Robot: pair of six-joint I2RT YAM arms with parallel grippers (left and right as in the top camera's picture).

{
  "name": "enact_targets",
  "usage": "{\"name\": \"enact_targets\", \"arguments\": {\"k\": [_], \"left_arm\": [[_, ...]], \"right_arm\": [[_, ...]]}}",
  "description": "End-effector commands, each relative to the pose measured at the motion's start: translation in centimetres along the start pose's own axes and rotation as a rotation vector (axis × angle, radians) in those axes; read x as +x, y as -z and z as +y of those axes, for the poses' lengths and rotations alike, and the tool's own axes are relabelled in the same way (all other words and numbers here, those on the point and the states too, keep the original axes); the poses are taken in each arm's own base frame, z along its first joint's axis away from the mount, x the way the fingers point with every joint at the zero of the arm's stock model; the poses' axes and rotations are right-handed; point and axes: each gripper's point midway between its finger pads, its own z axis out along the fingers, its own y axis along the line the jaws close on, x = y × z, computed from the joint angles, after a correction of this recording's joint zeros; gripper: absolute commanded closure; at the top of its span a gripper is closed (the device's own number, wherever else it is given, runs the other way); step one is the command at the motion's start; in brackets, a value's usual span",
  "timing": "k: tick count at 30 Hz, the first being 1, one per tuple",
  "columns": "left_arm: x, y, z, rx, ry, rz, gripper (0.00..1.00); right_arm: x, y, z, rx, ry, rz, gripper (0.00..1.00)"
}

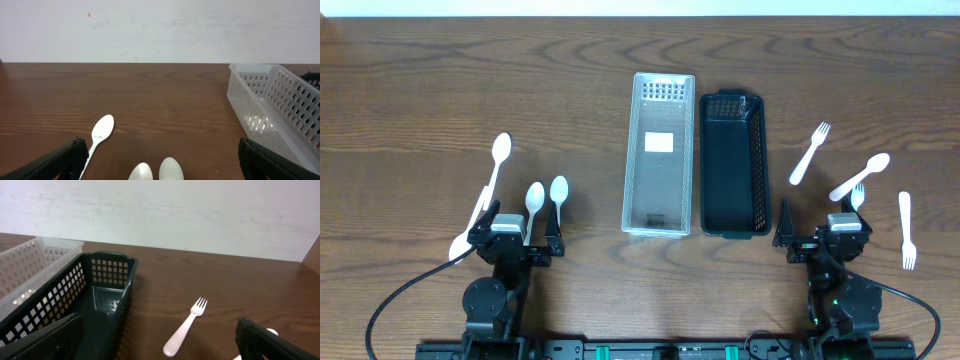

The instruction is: Pack container

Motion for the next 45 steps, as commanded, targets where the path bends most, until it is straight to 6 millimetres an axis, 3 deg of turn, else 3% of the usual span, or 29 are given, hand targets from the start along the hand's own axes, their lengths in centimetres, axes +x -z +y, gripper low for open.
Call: {"name": "enact_targets", "arguments": {"k": [1,27,31,45], "left_arm": [[1.6,-0.2,0.2,-0.008,0.002,0.039,0.02],[1.6,-0.2,0.2,-0.008,0.002,0.039,0.02],[1.6,-0.2,0.2,-0.008,0.002,0.039,0.02],[1.6,-0.2,0.2,-0.008,0.002,0.039,0.02]], "right_arm": [[0.1,0.0,0.3,-0.013,-0.006,0.003,0.01],[0.1,0.0,0.3,-0.013,-0.006,0.003,0.01],[0.0,0.0,-0.7,0.045,0.061,0.001,0.01],[0.0,0.0,0.2,-0.008,0.072,0.0,0.01]]}}
